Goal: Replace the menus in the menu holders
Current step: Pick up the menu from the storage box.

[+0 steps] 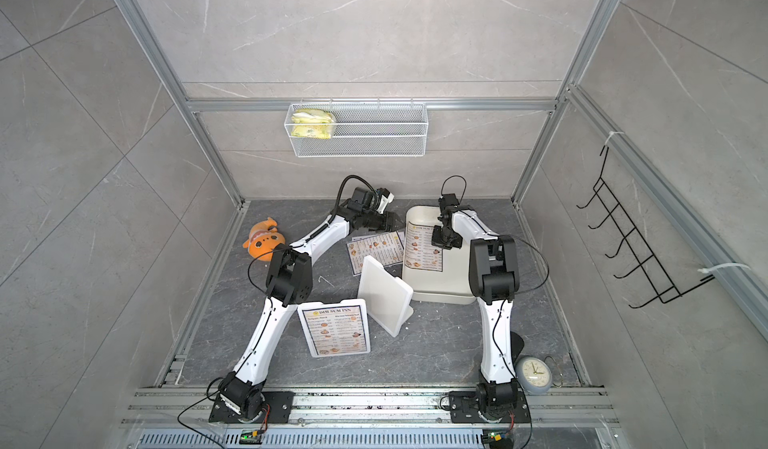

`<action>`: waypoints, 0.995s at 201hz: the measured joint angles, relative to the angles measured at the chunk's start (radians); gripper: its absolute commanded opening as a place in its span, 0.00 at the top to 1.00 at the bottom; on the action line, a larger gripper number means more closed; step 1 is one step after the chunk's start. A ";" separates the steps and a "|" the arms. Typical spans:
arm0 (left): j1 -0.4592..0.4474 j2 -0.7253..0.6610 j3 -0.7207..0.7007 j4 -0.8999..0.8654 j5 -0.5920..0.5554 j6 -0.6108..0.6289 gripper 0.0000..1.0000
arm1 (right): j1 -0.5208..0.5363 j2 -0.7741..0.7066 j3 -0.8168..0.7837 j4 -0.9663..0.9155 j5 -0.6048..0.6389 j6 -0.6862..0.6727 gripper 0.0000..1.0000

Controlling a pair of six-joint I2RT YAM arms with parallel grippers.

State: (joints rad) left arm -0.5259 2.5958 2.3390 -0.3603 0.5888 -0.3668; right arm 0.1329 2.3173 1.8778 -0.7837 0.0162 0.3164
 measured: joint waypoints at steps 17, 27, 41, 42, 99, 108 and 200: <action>0.000 0.000 -0.002 0.002 0.002 -0.001 0.40 | 0.018 0.007 0.014 -0.011 0.008 0.000 1.00; 0.000 0.000 -0.003 0.003 0.005 -0.003 0.39 | 0.026 0.008 0.016 -0.013 0.011 -0.001 1.00; 0.000 0.000 -0.006 0.006 0.013 -0.007 0.39 | 0.035 0.012 0.023 -0.019 0.011 -0.007 1.00; 0.000 0.000 -0.006 0.006 0.013 -0.007 0.38 | 0.035 0.013 0.023 -0.020 0.011 -0.007 1.00; 0.000 0.000 -0.016 0.023 0.018 -0.022 0.35 | 0.076 0.070 0.125 -0.063 0.005 -0.022 1.00; 0.000 0.000 -0.016 0.026 0.018 -0.023 0.35 | 0.079 0.070 0.125 -0.059 -0.003 -0.022 1.00; 0.000 0.000 -0.019 0.071 0.016 -0.063 0.34 | 0.093 0.070 0.100 0.057 -0.163 0.014 1.00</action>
State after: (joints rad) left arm -0.5259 2.5958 2.3196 -0.2897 0.6052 -0.4294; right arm 0.2256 2.3875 1.9778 -0.7265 -0.1467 0.3302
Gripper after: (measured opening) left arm 0.662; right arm 0.048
